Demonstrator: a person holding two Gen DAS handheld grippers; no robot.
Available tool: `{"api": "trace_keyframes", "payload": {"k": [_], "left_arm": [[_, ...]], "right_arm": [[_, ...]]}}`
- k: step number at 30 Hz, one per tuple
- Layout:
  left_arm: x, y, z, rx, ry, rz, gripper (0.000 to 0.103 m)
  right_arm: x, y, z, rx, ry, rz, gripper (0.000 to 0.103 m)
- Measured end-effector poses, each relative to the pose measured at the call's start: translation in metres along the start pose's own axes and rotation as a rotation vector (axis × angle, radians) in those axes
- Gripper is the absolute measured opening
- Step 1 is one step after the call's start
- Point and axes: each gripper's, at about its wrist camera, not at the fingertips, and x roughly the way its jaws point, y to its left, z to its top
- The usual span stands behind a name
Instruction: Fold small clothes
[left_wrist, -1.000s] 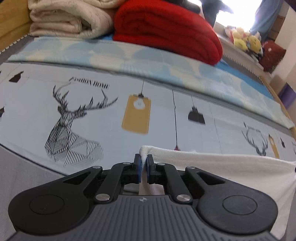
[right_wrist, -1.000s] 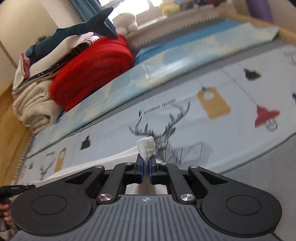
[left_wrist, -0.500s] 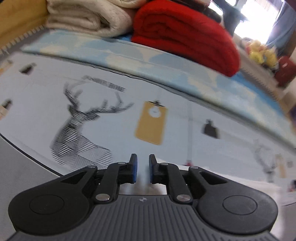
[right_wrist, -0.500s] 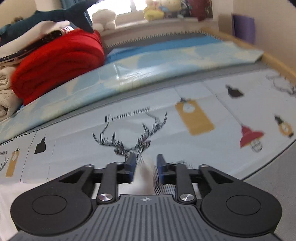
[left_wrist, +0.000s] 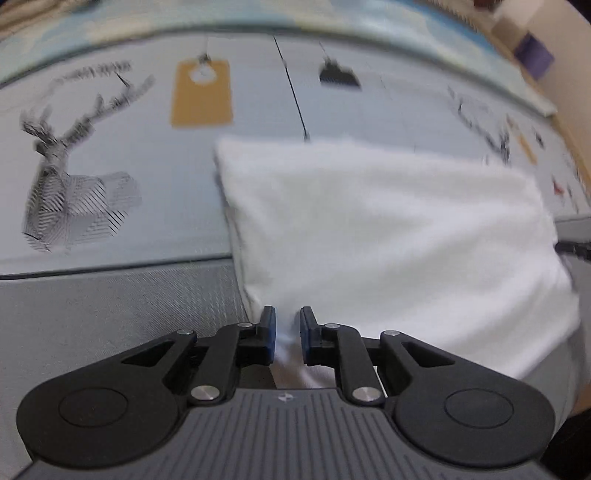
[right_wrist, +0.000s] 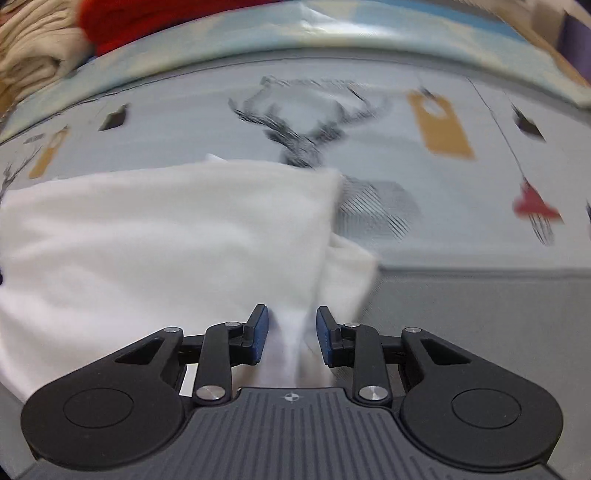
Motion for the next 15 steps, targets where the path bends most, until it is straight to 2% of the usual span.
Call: {"api": "trace_keyframes", "payload": {"k": [2, 5, 7, 9, 10, 12, 13, 15], "left_arm": [[-0.013, -0.006, -0.005, 0.035, -0.03, -0.048, 0.017], [-0.016, -0.019, -0.022, 0.133, 0.026, -0.136, 0.018], [-0.009, -0.023, -0.036, 0.211, 0.089, -0.086, 0.018], [0.002, -0.021, -0.048, 0.242, 0.157, -0.002, 0.02], [-0.001, -0.019, -0.05, 0.236, 0.152, 0.004, 0.021], [-0.013, -0.017, -0.051, 0.211, 0.119, -0.017, 0.021], [-0.018, -0.016, -0.052, 0.213, 0.103, -0.039, 0.021], [-0.025, -0.019, -0.06, 0.226, 0.1, -0.09, 0.021]], "right_arm": [[-0.015, -0.006, -0.003, 0.027, -0.038, 0.022, 0.031], [-0.037, -0.007, -0.014, 0.012, -0.085, 0.152, 0.031], [-0.042, -0.007, -0.027, -0.035, -0.048, 0.229, 0.031], [-0.038, 0.0, -0.043, -0.13, 0.019, 0.205, 0.031], [-0.033, 0.002, -0.05, -0.16, 0.06, 0.175, 0.031], [-0.027, 0.0, -0.065, -0.211, 0.123, 0.081, 0.031], [-0.026, -0.003, -0.068, -0.206, 0.137, 0.061, 0.031], [-0.032, -0.01, -0.073, -0.173, 0.13, 0.092, 0.031]]}}
